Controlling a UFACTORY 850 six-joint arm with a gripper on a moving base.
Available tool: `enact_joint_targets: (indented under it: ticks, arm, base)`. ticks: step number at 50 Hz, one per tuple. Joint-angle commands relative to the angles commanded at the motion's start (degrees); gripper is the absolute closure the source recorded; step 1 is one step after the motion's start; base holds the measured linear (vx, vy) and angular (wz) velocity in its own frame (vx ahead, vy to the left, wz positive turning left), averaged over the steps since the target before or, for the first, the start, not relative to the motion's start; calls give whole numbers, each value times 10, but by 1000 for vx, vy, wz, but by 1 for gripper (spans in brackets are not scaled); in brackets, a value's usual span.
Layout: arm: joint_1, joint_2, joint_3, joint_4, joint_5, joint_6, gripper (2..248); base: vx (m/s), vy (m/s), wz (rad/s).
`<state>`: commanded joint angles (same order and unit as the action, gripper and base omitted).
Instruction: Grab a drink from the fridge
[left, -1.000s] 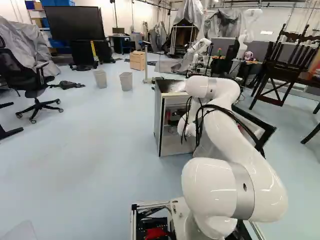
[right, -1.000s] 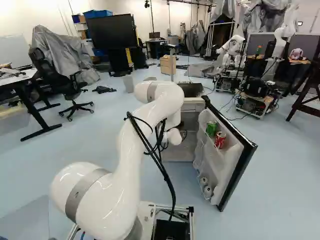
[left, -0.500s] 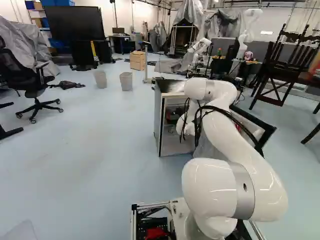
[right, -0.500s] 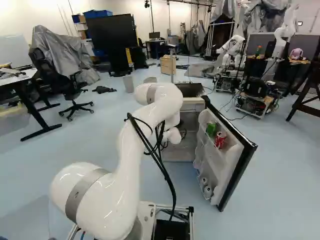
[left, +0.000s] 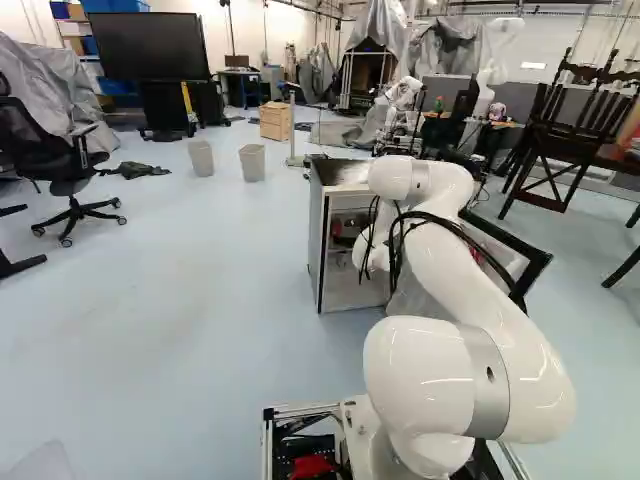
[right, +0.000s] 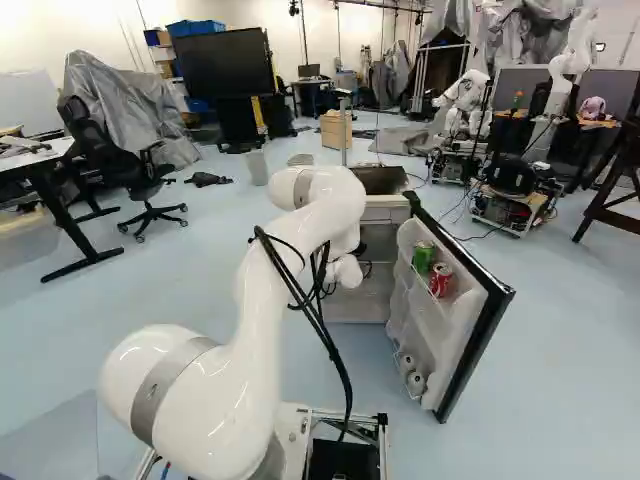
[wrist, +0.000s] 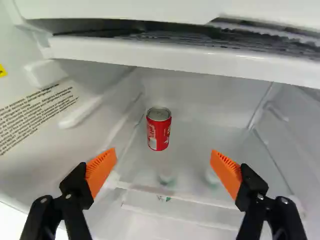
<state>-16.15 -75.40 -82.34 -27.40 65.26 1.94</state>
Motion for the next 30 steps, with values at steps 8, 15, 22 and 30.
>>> enact_joint_targets:
  ticks: [8, 15, 22, 30]
  arm:
    - [0, 0, 0, 0, 0, 8, 3]
    - [0, 0, 0, 0, 0, 9, 3]
    - [0, -7, -5, 0, 0, 9, 3]
    - [0, -21, -16, 0, 0, 9, 3]
  base:
    - [0, 0, 0]
    - [0, 0, 0]
    - [0, 0, 0]
    - [0, 0, 0]
